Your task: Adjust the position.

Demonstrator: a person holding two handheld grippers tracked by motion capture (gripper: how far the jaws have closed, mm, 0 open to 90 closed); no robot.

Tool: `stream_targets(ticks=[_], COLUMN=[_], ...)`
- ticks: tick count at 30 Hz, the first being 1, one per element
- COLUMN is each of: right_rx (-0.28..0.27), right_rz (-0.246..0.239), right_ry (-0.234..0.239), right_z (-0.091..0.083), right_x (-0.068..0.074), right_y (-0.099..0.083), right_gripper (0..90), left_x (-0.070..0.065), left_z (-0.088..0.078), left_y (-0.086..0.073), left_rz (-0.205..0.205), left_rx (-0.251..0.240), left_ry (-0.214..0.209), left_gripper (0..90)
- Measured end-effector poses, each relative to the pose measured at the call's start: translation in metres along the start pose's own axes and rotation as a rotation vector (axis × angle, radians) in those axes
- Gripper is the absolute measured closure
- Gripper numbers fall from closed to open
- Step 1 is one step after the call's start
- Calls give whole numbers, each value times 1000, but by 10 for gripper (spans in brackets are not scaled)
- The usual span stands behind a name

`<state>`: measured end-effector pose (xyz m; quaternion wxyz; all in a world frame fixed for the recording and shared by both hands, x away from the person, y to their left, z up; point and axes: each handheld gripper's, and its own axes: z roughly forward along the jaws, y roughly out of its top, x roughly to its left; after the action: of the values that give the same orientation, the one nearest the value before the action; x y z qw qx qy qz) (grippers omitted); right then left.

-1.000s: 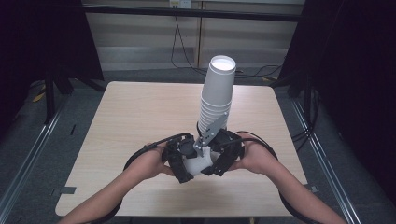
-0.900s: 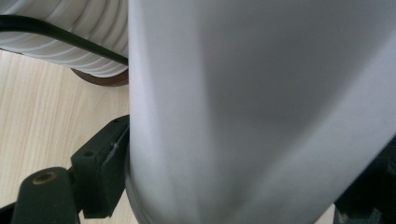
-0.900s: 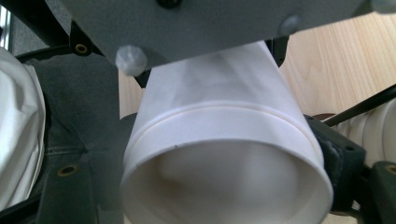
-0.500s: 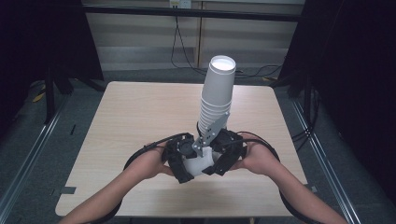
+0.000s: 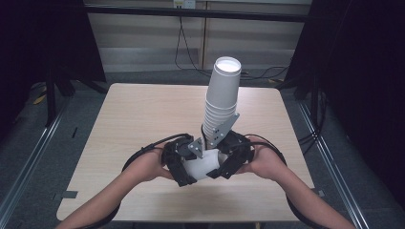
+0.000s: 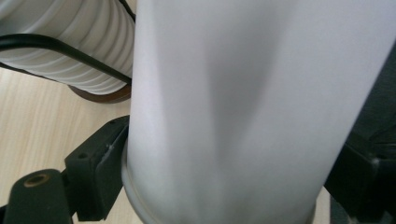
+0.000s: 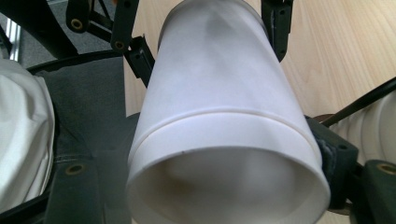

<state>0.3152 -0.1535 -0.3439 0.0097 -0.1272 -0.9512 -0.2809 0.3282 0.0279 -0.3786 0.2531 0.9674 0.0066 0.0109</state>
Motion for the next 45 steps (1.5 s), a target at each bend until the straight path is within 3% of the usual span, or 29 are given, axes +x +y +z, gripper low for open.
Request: stream_targets(ticks=[5,9,15,18,25,45], right_rx=[-3,-27,-54,-81,-116,-136], right_rz=[8,19,12,28,30,28], right_ry=[6,13,18,26,32,40], right_z=[1,2,-1,-4,-7,-8], right_x=[0,-2,-3,-6,-7,-5], right_y=[-2,-5,-7,-12,-15,-16], right_gripper=[259,258,257,257,255,251], left_x=[1,3,7,9,11,11], left_z=[-4,-6,-11,-16,-14,-5], left_y=[-2,-4,-8,-11,-15,-22], left_rz=[18,1,-18,-33,-46,-66], left_rx=[-23,-35,-97,-143,-186,-235], left_ry=[-4,12,-10,-47,-59,-71], left_gripper=[97,35,0,0,0,0])
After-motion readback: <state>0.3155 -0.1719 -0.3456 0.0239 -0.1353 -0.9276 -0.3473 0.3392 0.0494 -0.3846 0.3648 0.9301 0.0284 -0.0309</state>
